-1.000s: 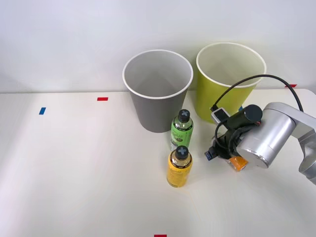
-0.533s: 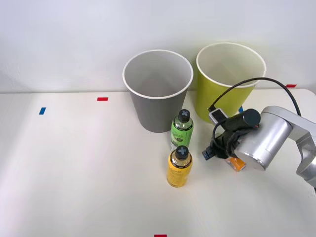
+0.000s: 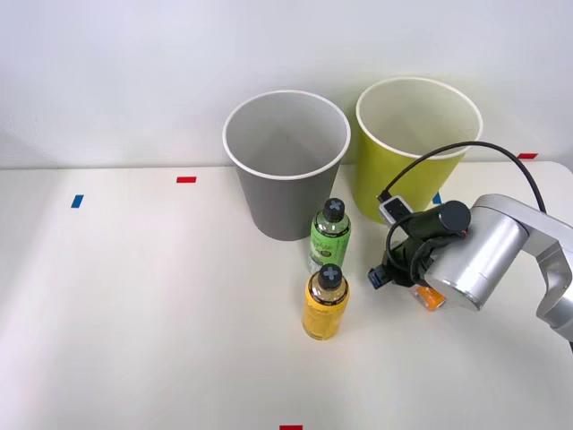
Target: Put cans in the gray bin, plastic bottles in the light green bin
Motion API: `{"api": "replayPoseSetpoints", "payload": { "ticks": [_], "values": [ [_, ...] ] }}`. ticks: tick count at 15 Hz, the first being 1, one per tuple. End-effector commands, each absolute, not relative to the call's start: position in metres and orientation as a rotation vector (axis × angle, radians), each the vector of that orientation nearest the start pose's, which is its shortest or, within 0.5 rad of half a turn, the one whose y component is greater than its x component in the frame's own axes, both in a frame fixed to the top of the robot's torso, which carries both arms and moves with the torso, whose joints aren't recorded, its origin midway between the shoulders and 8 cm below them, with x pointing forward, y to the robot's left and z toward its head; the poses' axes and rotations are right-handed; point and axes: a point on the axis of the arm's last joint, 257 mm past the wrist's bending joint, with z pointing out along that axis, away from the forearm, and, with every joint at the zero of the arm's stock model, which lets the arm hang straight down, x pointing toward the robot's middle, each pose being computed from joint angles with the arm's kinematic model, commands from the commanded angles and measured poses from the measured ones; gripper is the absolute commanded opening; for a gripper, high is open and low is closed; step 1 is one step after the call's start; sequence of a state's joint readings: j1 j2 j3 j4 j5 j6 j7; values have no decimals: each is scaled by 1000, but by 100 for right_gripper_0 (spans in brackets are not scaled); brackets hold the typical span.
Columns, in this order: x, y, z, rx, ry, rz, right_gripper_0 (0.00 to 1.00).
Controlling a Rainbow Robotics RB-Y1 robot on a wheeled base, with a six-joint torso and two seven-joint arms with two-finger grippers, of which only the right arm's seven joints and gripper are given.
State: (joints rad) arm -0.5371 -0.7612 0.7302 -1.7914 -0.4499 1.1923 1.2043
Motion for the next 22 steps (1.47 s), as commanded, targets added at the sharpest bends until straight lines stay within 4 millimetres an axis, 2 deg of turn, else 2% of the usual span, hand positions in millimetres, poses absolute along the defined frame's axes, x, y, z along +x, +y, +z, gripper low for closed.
{"api": "replayPoseSetpoints", "payload": {
  "ticks": [1,3,6,9,12,14,17,19,22],
  "values": [
    [495,-196,-295,-708,2407,-192,29],
    [494,-196,-295,-710,2408,-188,20],
    [492,-198,-293,-723,2407,-188,20],
    [484,-198,-294,-742,2408,-181,14],
    [468,-205,-292,-774,2393,-189,12],
    [454,-207,-284,-812,2333,-215,11],
    [450,-187,-259,-758,2152,-83,9],
    [444,-164,-232,-707,1998,85,8],
    [432,-152,-171,-617,1835,202,7]
  ]
}}
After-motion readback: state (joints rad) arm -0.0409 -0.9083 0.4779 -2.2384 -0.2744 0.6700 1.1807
